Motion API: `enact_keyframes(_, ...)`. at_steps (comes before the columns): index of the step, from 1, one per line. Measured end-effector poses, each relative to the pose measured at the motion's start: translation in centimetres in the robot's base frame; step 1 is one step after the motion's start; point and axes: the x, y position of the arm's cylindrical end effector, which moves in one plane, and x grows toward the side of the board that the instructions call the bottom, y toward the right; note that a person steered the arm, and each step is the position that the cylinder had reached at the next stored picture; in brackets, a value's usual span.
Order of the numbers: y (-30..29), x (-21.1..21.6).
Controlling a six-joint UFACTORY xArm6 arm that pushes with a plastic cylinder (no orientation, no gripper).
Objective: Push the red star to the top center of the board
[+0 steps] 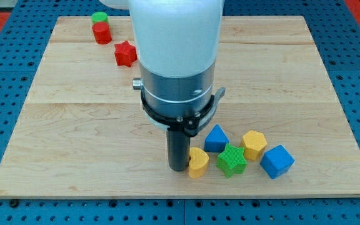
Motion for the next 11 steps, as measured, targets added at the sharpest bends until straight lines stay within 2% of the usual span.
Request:
enact_keyframes(1,-3.4,-2.2)
enact_keyframes(2,-12.9,-4.3)
enact_keyframes(4,-15.7,-21.3)
enact_keyframes(5,-16.4,-24.9)
enact_keyframes(6,-8.7,-23.6)
enact_keyframes(7,-11.4,-26.4)
enact_keyframes(8,-11.3,-27.9)
enact_keyframes(9,-1.6,-28.8)
enact_keyframes(10,6.5,-25.9)
enact_keyframes(11,0.8,-22.1)
